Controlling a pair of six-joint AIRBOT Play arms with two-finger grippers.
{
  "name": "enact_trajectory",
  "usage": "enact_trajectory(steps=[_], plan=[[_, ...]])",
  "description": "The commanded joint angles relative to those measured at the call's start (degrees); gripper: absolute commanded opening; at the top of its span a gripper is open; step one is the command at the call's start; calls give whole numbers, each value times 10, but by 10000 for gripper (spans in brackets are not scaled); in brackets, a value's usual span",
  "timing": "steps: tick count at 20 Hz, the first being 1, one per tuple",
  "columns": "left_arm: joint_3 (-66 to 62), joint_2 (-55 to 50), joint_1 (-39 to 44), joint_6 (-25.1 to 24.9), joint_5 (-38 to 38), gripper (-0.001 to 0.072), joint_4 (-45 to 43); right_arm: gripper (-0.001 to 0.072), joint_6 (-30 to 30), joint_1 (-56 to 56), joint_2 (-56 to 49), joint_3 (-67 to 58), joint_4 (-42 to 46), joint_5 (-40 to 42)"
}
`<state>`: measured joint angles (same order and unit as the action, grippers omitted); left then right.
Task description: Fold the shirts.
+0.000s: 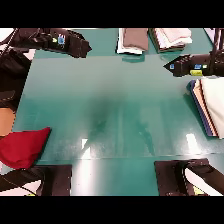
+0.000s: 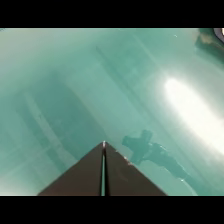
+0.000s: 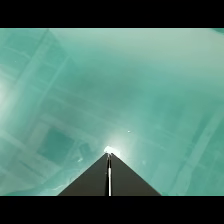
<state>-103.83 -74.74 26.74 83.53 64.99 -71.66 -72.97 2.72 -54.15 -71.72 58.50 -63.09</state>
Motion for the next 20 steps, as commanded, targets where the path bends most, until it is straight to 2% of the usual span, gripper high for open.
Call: enact_trajectory(steps=[1,12,16,18,20], plan=[[0,0,0,0,0,33,0,15,0,1,0,0,0,0],[0,0,0,0,-7,33,0,15,0,1,0,0,0,-1],[-1,1,-3,0,-67,33,-8,16,0,0,0,0,0,-1],[-1,12,-32,30,-19,33,-31,16,0,0,0,0,0,-1],[5,34,-89,47,79,34,-55,15,0,0,0,0,0,-3]])
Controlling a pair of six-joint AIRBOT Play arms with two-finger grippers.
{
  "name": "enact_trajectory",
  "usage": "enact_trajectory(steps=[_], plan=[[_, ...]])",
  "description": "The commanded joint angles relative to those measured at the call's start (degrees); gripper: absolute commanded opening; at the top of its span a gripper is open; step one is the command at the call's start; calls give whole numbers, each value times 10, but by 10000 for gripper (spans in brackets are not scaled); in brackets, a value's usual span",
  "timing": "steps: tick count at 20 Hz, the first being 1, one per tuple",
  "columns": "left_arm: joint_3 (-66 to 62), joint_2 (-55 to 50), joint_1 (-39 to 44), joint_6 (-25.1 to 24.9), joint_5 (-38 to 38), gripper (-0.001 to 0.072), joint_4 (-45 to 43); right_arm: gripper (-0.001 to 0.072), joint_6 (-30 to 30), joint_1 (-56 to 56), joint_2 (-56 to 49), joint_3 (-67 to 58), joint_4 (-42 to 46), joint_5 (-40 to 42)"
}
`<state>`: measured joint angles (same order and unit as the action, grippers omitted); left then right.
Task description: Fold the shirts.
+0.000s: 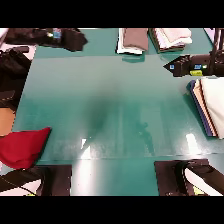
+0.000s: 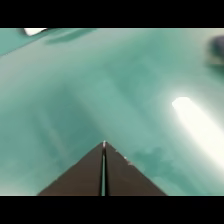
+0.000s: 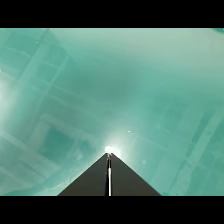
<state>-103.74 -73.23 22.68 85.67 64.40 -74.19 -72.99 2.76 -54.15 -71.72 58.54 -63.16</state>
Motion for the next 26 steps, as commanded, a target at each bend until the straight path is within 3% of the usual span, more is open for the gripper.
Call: enact_trajectory(steps=[1,3,8,9,10,11,15,19,20,22,26], plan=[[21,39,-79,22,119,33,-33,15,0,0,0,0,0,-3],[95,101,-143,2,148,33,-44,15,0,0,0,0,0,-3],[385,253,-269,-7,224,36,-196,15,0,0,-1,0,0,-2],[444,265,-289,-7,231,209,-224,15,0,0,-4,0,0,-3],[495,271,-305,-1,229,584,-243,16,0,0,-8,0,0,-5],[544,273,-319,12,218,720,-256,16,0,0,-13,0,0,-8],[687,272,-339,19,142,710,-263,15,0,0,-36,0,-1,-27],[716,272,-339,41,132,709,-263,15,0,0,-42,0,-1,-24],[713,272,-339,50,132,663,-263,15,0,0,-42,0,-1,-22],[693,273,-339,49,139,40,-262,15,0,0,-37,0,-1,-13],[536,273,-339,39,176,33,-235,15,0,0,7,-1,-1,52]])
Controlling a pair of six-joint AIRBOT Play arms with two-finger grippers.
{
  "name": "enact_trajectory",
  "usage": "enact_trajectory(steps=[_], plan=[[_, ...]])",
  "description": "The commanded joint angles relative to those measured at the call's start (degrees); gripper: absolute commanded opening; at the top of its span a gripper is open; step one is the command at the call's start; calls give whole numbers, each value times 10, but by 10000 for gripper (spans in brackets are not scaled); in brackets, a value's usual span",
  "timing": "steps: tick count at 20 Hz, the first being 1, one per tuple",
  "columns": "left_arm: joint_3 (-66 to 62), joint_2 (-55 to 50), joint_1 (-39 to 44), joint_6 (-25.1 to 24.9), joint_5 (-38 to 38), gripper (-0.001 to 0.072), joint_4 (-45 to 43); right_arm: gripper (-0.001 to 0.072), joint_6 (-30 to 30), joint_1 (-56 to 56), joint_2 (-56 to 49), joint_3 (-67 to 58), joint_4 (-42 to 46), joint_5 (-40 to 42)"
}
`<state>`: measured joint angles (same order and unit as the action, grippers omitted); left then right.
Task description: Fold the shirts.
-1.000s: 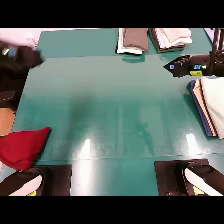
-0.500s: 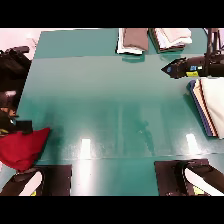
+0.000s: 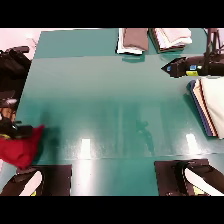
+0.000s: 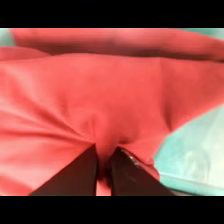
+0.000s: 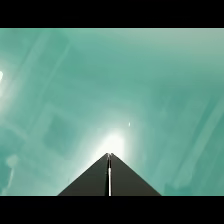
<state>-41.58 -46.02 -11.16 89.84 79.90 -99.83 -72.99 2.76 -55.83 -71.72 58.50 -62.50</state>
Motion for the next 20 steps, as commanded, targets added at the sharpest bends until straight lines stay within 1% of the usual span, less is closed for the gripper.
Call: enact_trajectory(steps=[1,3,5,8,11,13,15,17,18,20], plan=[[-143,1,5,-3,29,32,40,15,0,0,39,-1,-1,68],[-274,1,41,1,37,31,69,15,0,0,70,-1,0,101],[-393,1,107,20,29,31,77,15,-2,0,92,-1,-5,129],[-508,0,213,34,-7,30,78,15,-22,0,93,-40,-3,131],[-541,-8,300,62,-50,30,82,15,-22,0,52,-123,-3,105],[-541,-26,348,64,-62,30,90,15,-22,0,20,-177,-3,82],[-541,-64,390,73,-59,30,102,15,-22,0,-11,-223,-3,59],[-541,-116,431,72,-62,31,144,15,-22,0,-39,-264,-3,34],[-541,-148,455,68,-70,32,168,15,-22,0,-51,-282,-3,21],[-541,-211,504,28,-94,33,204,15,-22,0,-71,-311,-3,-6]])
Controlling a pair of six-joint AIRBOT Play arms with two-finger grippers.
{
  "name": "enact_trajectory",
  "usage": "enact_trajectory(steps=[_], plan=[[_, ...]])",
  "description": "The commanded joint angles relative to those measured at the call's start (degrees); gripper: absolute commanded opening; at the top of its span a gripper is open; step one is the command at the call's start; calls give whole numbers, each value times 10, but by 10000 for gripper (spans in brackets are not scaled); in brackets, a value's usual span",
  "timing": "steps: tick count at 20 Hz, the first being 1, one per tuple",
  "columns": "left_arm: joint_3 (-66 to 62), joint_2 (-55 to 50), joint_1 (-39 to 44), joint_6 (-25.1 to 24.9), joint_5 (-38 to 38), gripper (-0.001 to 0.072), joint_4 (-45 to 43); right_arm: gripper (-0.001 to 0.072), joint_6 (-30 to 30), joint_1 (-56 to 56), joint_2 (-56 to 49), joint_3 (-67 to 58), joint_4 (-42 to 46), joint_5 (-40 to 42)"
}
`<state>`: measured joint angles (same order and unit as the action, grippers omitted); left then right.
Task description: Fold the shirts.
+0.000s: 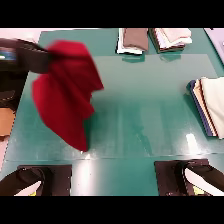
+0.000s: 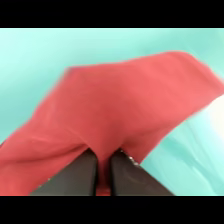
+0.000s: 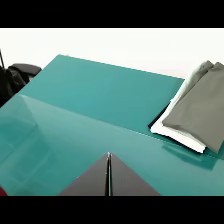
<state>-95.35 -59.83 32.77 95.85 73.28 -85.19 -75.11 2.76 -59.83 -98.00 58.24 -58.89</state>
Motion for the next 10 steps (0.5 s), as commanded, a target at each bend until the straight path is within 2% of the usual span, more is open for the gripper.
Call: enact_trajectory(steps=[1,2,3,4,7,10], plan=[[-3,-102,87,-53,-45,35,73,15,-1,0,-38,-56,-1,-52],[-3,-130,104,-76,-69,177,93,15,-1,0,-42,-61,0,-60],[-3,-152,114,-85,-96,527,109,15,-1,0,-43,-61,0,-63],[-3,-168,115,-87,-124,653,110,15,-1,0,-44,-61,0,-63],[-3,-179,61,-88,-164,640,63,15,-1,0,-42,-61,0,-63],[0,-192,-57,-73,-135,640,60,15,-1,0,-42,-61,0,-72]])
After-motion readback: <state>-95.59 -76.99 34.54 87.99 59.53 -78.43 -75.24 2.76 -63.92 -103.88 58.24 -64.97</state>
